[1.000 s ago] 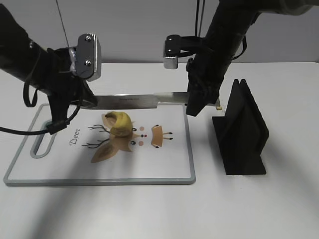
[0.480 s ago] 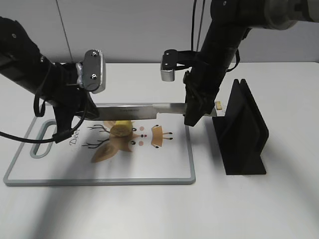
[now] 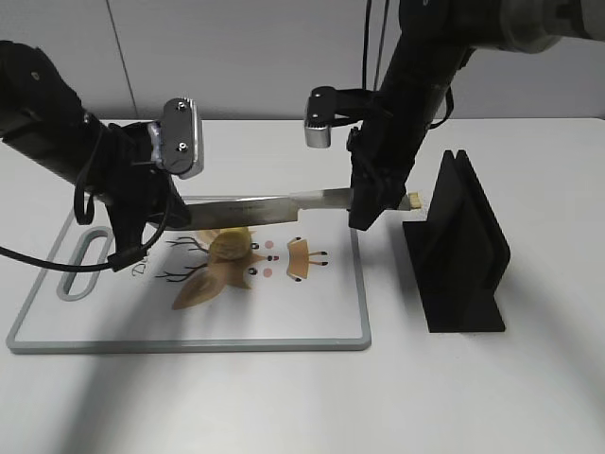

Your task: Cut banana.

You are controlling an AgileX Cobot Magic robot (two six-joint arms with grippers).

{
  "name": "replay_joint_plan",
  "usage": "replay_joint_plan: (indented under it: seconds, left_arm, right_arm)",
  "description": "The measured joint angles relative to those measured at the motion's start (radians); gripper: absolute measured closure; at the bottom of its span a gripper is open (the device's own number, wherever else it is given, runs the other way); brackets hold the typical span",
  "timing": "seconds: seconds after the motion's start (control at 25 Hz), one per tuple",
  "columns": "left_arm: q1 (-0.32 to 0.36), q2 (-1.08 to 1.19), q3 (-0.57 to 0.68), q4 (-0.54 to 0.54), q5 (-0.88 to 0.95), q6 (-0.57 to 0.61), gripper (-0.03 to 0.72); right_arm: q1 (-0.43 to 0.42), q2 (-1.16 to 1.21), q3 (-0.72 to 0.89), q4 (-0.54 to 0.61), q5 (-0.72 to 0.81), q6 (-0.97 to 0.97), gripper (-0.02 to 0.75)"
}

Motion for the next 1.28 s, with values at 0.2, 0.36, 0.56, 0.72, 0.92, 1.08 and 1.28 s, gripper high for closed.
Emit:
replay_joint_plan:
  seconds: [0.2, 0.36, 0.56, 0.72, 0.92, 1.08, 1.28]
  left_arm:
    - [0.008, 0.0, -0.063, -0.001, 0.105, -0.065, 0.691]
    - [0.026, 0.0, -0.102, 0.017, 0.169, -0.096, 0.695]
    - [0.03, 0.018, -0.11, 0.028, 0.187, -0.108, 0.697]
    - [0.03, 0.052, -0.111, 0.021, 0.194, -0.114, 0.698]
    - [0.03, 0.058, -0.111, 0.022, 0.167, -0.115, 0.698]
    - [0.031, 0.06, -0.111, 0.032, 0.163, -0.115, 0.698]
    - [0.031, 0.072, -0.112, 0.034, 0.16, -0.113, 0.698]
  right_arm:
    - [-0.005, 0.0, -0.036, -0.005, 0.049, 0.0, 0.535]
    - [-0.006, 0.0, -0.048, 0.009, 0.056, 0.0, 0.535]
    - [-0.006, 0.003, -0.049, 0.014, 0.056, 0.0, 0.535]
    - [-0.006, 0.019, -0.049, 0.013, 0.048, 0.0, 0.535]
    - [-0.006, 0.026, -0.049, 0.01, 0.023, 0.0, 0.535]
    - [-0.006, 0.049, -0.05, 0.016, 0.023, 0.0, 0.535]
    - [-0.006, 0.065, -0.054, 0.018, 0.023, -0.001, 0.533]
